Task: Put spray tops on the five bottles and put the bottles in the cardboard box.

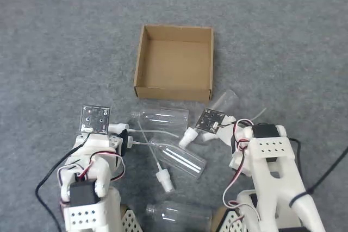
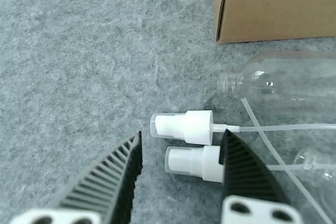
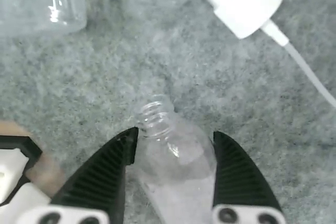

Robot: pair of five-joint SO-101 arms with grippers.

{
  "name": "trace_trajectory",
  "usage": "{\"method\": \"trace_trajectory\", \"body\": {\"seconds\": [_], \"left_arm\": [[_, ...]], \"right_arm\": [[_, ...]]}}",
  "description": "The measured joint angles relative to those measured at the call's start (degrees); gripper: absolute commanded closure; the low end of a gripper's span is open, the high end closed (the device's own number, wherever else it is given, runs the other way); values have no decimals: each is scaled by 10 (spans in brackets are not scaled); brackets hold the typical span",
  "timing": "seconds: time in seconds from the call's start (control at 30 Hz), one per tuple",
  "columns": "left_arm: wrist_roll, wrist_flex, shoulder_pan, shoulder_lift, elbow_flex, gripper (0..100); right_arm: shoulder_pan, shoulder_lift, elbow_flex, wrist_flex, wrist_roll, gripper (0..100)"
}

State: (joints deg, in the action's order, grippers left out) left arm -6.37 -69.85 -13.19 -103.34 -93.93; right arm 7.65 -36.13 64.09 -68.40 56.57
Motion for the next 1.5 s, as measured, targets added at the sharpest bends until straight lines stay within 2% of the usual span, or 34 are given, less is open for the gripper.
{"method": "trace_trajectory", "body": {"seconds": [0.1,0.33,0.7,0.87,1.13,1.3,1.5], "left_arm": [[0,0,0,0,0,775],[0,0,0,0,0,775],[0,0,0,0,0,775],[0,0,0,0,0,775],[0,0,0,0,0,775],[0,0,0,0,0,775],[0,0,0,0,0,775]], "right_arm": [[0,0,-1,0,-17,903],[0,0,-25,0,-146,903],[0,0,-26,70,-262,902],[0,0,-26,76,-262,896],[0,0,-26,77,-230,707],[0,0,-26,77,-226,706],[0,0,-26,77,-176,706]]}}
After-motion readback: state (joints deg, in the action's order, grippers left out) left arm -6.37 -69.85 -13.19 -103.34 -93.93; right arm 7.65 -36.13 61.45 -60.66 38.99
